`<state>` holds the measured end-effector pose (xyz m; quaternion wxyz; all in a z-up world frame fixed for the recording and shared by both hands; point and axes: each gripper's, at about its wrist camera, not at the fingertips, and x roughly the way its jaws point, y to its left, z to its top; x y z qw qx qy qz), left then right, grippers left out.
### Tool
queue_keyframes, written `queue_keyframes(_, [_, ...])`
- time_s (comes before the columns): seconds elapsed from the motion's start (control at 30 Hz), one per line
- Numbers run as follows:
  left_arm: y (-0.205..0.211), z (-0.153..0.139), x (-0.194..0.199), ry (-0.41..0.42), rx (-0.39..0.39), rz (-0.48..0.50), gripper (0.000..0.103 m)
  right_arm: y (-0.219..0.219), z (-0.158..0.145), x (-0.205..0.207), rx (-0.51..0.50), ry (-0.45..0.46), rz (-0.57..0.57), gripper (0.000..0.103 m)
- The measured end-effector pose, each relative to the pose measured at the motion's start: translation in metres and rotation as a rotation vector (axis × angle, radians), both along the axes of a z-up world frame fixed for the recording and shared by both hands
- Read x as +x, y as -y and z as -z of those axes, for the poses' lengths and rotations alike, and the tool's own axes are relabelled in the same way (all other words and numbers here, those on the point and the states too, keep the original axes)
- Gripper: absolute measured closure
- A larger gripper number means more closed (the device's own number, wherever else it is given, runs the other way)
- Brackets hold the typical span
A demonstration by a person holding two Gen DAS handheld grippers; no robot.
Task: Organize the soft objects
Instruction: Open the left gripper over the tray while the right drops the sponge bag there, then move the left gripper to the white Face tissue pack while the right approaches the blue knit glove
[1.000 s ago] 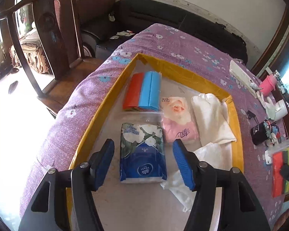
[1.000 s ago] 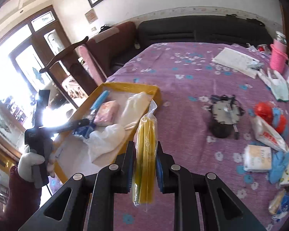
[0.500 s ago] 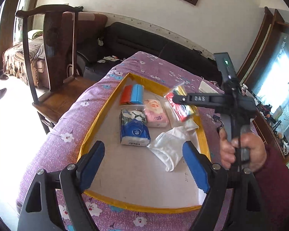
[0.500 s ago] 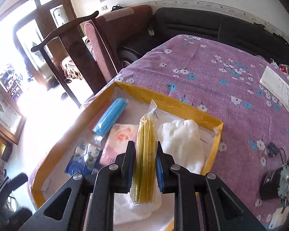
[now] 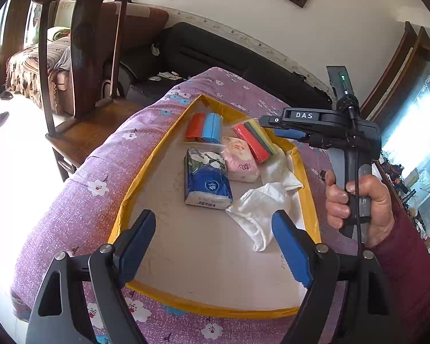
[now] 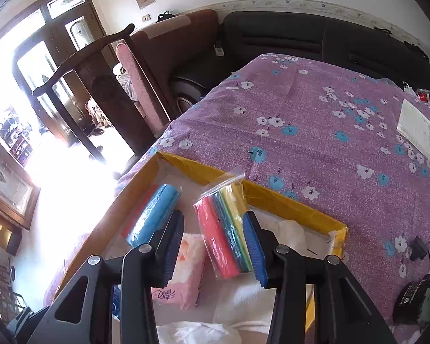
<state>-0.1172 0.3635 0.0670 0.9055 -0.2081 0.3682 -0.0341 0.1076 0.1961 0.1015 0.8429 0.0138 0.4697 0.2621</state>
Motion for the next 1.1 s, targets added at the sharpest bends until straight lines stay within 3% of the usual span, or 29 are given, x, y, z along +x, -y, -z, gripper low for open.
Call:
queue_keyframes(0.23, [0.020,-0.009,-0.006,0.002,0.052,0.010,0.020,0.066,-0.029,-0.041,0.044,0.036,0.014,0.051])
queue_keyframes(0.37, [0.040,-0.016,-0.008,0.017,0.089,0.043,0.020,0.130,-0.045,-0.085,0.045,0.101,0.042,0.033])
queue_keyframes(0.57, [0.092,-0.019,-0.004,0.022,0.104,0.150,0.020,0.267,-0.057,-0.132,-0.039,0.205,0.264,0.029])
queue_keyframes(0.73, [0.148,-0.019,-0.003,0.019,0.128,0.269,0.020,0.361,-0.051,-0.143,-0.056,0.174,0.450,0.028])
queue_keyframes(0.9, [0.187,-0.017,-0.005,0.003,0.164,0.346,0.020,0.379,-0.028,-0.142,0.015,0.097,0.439,0.028])
queue_keyframes(1.1, [0.199,-0.019,-0.012,-0.008,0.182,0.353,0.020,0.343,0.003,-0.106,0.084,-0.018,0.302,0.028])
